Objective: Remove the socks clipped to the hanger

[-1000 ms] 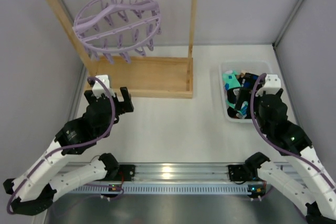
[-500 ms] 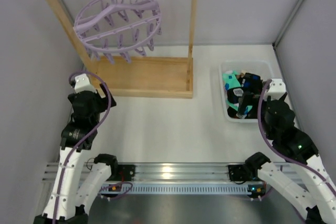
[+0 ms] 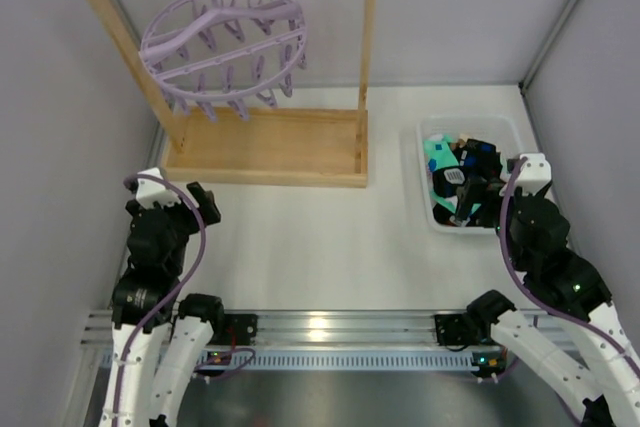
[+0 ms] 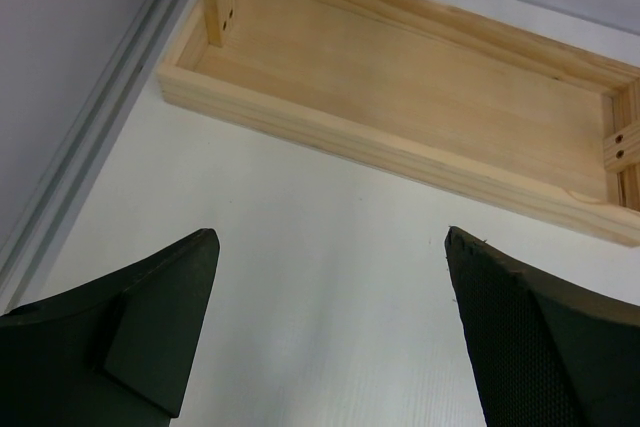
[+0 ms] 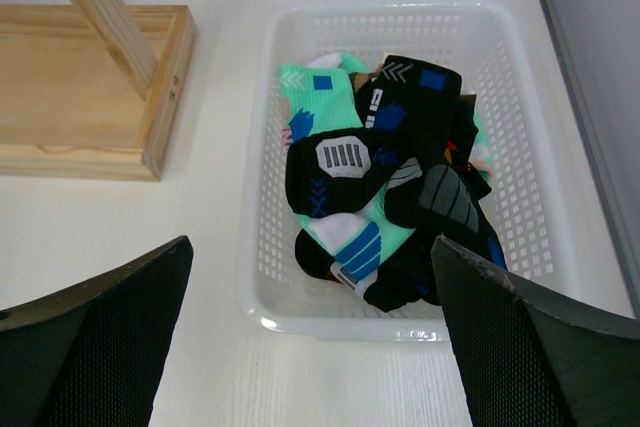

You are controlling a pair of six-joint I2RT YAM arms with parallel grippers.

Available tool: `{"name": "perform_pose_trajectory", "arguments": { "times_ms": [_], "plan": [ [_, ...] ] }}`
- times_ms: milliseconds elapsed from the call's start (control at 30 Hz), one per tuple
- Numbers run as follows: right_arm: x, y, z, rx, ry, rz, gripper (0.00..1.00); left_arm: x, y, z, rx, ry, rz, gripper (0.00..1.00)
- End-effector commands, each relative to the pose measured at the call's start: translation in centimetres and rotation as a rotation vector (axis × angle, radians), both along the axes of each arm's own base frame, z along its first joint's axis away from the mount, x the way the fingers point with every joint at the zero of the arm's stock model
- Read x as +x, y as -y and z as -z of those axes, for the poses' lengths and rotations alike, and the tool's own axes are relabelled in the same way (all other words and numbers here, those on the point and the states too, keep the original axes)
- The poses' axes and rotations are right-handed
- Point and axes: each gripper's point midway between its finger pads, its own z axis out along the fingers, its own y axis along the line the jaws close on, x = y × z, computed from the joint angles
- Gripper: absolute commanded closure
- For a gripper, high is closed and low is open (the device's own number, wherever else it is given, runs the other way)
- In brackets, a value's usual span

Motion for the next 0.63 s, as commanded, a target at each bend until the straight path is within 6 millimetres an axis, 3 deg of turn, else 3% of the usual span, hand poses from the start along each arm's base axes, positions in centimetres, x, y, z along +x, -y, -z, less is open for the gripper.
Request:
{"name": "perform_pose_trajectory", "arguments": {
  "times_ms": [0, 600],
  "plan": [
    [0.07, 0.24, -0.66, 0.023, 0.036, 0.013, 0.0, 0.89, 0.54, -0.18, -0.014, 0.016, 0.021, 0.02],
    [-0.05, 0.61, -0.98, 0.014, 0.062, 0.02, 0.01, 0.9, 1.16, -0.31, -0.014, 0.029, 0.057, 0.02]
  ]
}}
